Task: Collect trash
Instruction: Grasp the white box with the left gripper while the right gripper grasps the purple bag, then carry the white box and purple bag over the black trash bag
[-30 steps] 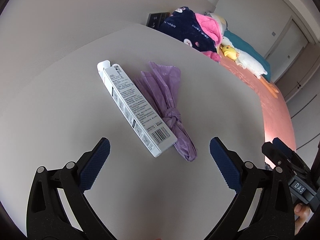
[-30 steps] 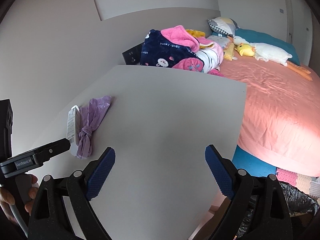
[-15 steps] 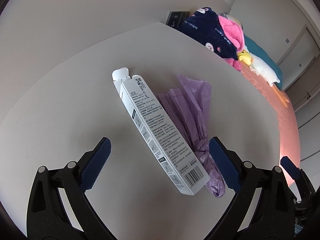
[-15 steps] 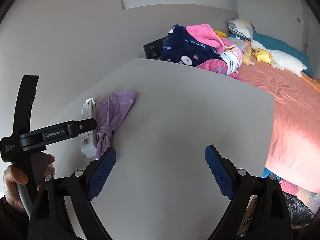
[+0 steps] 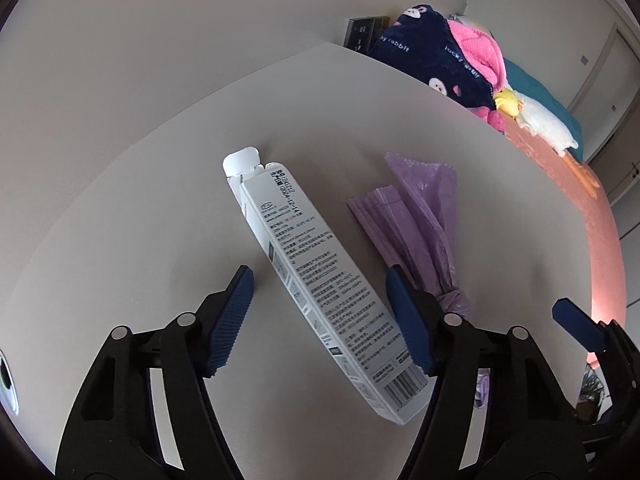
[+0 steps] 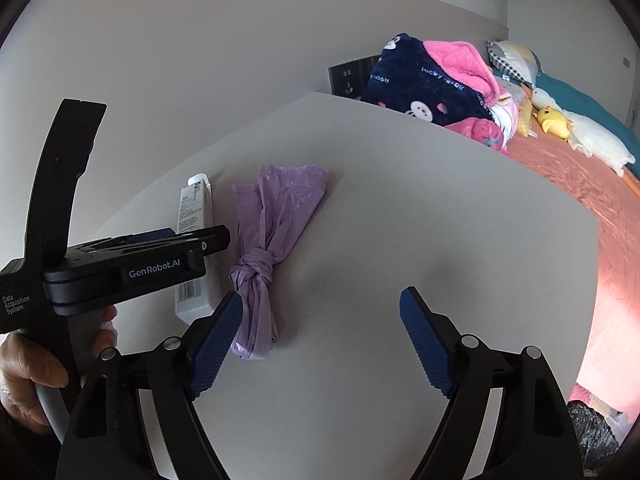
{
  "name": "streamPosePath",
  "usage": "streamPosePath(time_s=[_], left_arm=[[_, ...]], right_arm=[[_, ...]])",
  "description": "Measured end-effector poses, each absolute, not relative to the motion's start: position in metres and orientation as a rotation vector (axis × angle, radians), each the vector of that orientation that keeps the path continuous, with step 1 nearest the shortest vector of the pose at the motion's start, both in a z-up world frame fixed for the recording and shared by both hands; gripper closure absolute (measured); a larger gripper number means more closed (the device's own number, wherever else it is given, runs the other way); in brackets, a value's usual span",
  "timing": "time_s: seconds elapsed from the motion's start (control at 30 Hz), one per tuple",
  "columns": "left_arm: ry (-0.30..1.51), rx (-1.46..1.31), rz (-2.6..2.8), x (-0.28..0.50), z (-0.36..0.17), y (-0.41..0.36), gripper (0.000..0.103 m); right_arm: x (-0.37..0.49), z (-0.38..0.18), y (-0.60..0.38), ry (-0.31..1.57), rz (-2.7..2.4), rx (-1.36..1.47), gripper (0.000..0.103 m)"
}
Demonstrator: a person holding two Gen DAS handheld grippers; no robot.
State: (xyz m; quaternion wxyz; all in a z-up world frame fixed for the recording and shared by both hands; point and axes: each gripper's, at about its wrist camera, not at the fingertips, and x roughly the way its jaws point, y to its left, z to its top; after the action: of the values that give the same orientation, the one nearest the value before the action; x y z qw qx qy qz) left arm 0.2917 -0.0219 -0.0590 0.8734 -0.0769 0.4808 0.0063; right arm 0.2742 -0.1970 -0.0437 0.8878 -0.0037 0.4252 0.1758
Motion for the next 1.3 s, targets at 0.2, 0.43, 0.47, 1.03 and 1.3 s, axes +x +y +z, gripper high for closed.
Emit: streamPosePath(time_s=[0.2,0.43,0.47,1.03,1.3], left_arm=[[0.979,-0.057,0.05,0.291,-0.062,-0.015,0.051],[0.956,-0.04,0.079,0.287,-0.062,-0.001,0.052],[0.955,-0.04,0.082,0.286,-0.062,0.0,0.055],[0.934,-0.041,0.109,0.281,-0.06,-0.002,0.076],[0.943,-0.05,0.083,0.266,-0.056,-0.004,0.076]], right_arm=[[0.285,-0.052,-0.175,0.898,0.374,-0.05,0.026],[0.292,-0.058,-0.15,0.899,0.402,-0.111,0.045],[0.294,-0.059,-0.148,0.902,0.402,-0.117,0.052],[0.29,-0.061,-0.158,0.931,0.379,-0.154,0.082],[0.276,-0.05,-0.168,0.911,0.394,-0.135,0.082]])
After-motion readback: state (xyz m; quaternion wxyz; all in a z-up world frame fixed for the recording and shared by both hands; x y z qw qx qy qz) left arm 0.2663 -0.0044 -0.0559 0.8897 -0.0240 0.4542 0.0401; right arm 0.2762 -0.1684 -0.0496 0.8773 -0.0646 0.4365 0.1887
